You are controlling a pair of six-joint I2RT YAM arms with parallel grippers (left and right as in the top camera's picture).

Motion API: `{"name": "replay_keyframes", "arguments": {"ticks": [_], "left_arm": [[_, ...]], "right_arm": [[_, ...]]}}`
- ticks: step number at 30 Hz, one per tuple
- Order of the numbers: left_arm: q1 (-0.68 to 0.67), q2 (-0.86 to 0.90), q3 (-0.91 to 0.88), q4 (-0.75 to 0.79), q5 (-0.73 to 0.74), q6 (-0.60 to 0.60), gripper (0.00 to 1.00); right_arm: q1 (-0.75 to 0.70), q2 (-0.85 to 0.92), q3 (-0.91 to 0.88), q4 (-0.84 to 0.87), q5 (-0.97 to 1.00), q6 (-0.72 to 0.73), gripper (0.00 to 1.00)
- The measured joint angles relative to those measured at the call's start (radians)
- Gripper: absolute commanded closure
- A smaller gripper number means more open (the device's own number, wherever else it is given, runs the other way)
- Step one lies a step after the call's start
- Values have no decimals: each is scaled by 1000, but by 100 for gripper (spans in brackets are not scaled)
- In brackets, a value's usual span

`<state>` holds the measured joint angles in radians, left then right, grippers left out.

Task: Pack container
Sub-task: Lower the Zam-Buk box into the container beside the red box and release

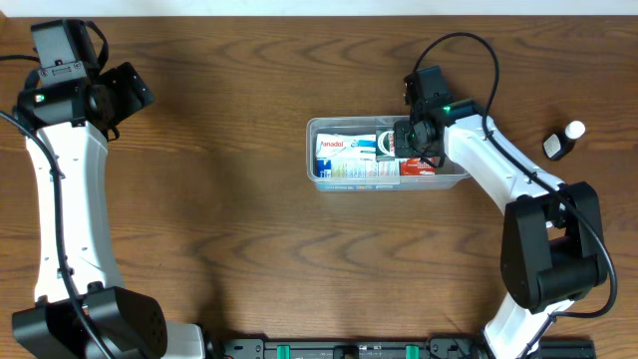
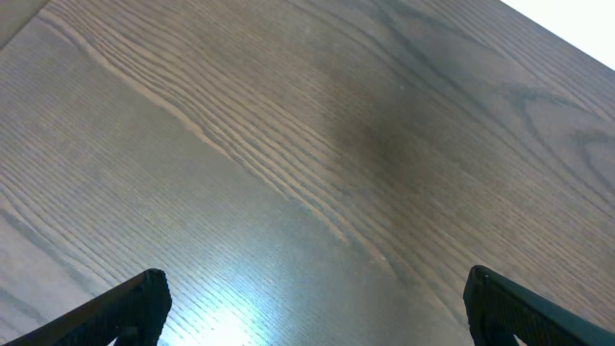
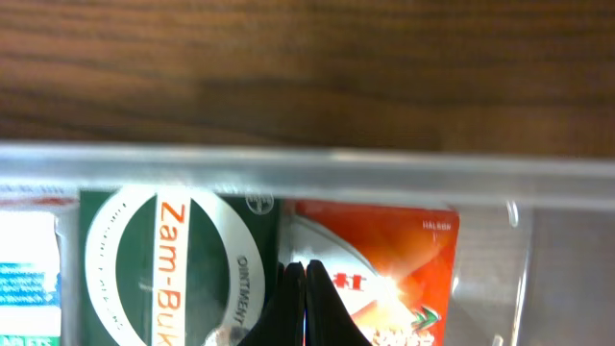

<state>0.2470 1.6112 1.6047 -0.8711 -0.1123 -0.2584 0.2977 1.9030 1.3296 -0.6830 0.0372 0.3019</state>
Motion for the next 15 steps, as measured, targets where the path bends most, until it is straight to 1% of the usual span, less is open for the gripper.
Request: {"name": "replay_keyframes", "arguments": {"ticks": [6, 15], "left_arm": [[0, 0, 0, 0, 0, 0, 2], [0, 0, 0, 0, 0, 0, 2]], "right_arm": [[0, 0, 0, -56, 41, -5, 99], [0, 2, -5, -38, 68, -7, 99]]}}
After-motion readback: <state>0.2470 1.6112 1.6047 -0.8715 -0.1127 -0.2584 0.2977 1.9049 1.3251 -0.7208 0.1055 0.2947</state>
